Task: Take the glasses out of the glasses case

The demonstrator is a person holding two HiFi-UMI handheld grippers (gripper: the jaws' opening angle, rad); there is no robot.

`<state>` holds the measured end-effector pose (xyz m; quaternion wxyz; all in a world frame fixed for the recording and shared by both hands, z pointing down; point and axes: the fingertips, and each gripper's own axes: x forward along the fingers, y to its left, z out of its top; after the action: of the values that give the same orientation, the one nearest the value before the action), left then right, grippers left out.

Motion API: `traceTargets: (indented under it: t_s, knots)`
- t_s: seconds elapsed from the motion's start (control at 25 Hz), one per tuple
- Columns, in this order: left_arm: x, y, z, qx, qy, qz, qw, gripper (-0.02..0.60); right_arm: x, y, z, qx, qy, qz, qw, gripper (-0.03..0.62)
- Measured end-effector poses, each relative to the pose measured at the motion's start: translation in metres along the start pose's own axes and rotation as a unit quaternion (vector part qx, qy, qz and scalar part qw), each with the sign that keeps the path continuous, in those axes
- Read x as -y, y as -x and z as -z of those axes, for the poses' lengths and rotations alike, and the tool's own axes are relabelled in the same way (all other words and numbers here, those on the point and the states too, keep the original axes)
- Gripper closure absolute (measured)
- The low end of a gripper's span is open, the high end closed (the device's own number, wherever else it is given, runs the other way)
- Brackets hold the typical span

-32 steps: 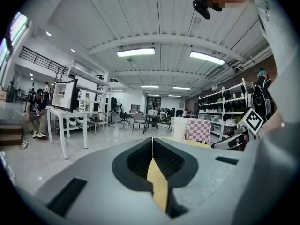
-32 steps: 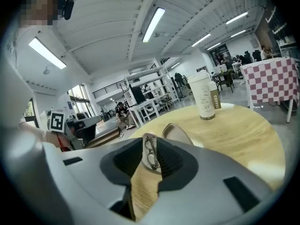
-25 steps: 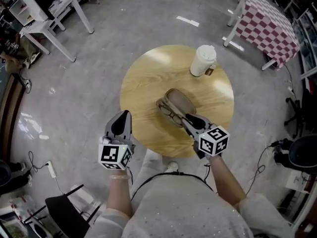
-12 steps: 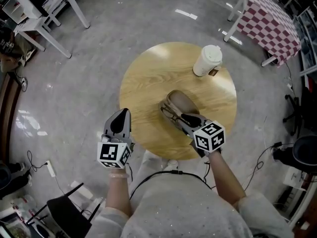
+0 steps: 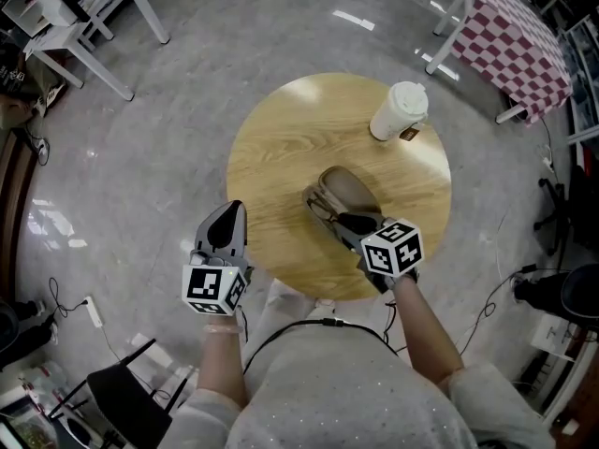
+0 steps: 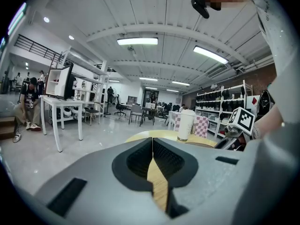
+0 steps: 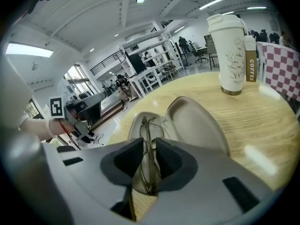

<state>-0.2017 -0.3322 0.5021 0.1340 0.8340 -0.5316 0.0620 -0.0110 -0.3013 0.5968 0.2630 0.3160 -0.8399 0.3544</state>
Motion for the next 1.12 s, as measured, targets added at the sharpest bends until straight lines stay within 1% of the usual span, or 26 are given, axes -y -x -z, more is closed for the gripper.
traceTargets:
  t_s: [0.16,0.24,0.32,0.4,0.6,1.12]
  knots:
    - [-0.004,0.003,-0.001,0.002,0.001,-0.006,1.0,0.576,0.003,-0.003,0.001,-0.009,0.0,0.003,1.0,0.534]
    - [-0.007,0.005,-0.002,0.003,0.003,-0.009,0.9999,0.577,0.003,-0.003,0.001,-0.009,-0.001,0.0,1.0,0.539]
    - [-0.009,0.007,-0.002,0.003,0.004,-0.012,0.9999,0.577,0.001,-0.004,0.0,-0.006,0.005,-0.002,1.0,0.563]
    - [-0.01,0.009,-0.002,0.004,0.004,-0.013,0.9999,0.576,0.0,-0.003,-0.001,-0.002,0.009,-0.003,1.0,0.571]
    - [-0.009,0.011,-0.003,0.005,0.003,-0.013,0.9999,0.577,-0.001,0.0,-0.006,0.011,0.02,0.0,1.0,0.574]
    - [0.004,0.018,-0.009,0.015,-0.002,-0.008,0.9999,0.576,0.001,0.025,-0.023,0.064,0.041,0.024,0.997,0.574]
